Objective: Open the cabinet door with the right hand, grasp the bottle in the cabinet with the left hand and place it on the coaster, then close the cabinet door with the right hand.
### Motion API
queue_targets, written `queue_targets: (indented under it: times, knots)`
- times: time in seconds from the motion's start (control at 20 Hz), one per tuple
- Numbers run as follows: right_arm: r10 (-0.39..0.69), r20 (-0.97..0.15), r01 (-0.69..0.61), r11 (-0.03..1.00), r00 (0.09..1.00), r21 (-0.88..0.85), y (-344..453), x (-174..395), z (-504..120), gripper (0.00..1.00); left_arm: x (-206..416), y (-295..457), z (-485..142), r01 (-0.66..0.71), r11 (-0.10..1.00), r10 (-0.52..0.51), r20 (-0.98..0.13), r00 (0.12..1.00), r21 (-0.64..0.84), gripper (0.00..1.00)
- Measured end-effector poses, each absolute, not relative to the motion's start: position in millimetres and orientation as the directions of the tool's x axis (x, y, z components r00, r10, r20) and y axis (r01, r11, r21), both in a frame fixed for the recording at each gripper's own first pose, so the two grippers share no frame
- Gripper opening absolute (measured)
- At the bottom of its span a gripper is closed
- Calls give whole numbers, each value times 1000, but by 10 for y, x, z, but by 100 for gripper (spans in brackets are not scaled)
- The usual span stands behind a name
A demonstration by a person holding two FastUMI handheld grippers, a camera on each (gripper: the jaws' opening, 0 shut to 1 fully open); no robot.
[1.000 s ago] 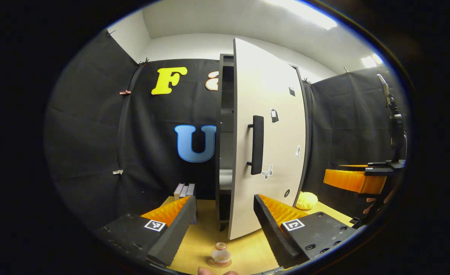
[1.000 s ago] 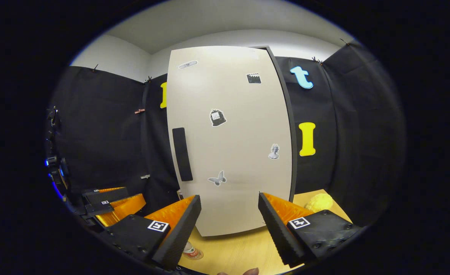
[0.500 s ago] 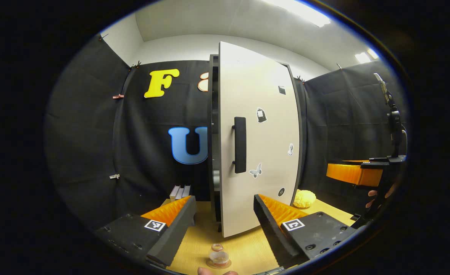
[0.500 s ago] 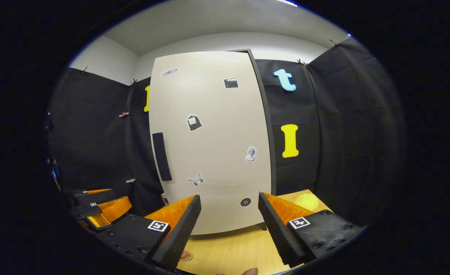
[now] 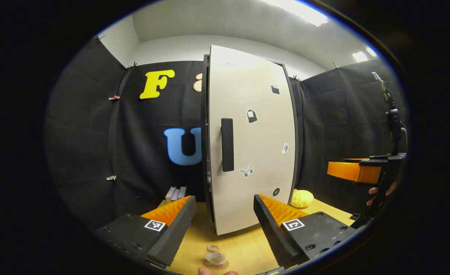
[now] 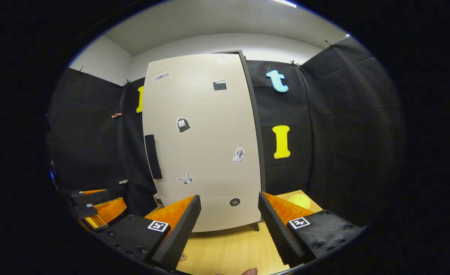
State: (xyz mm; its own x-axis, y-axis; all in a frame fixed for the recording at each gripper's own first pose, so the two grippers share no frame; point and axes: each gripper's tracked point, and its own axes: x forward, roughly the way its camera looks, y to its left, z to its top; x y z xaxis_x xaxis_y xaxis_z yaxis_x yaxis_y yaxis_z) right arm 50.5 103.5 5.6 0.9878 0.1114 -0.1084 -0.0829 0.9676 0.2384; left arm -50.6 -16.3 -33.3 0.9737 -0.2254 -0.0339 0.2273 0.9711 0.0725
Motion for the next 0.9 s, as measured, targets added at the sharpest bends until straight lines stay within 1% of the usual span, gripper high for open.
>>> queue_targets:
  times: [0.9]
  knots:
    - [117, -110, -89, 970, 987, 228, 1040, 445, 38, 98, -544, -158, -351, 224, 970, -221, -36, 975, 95, 95]
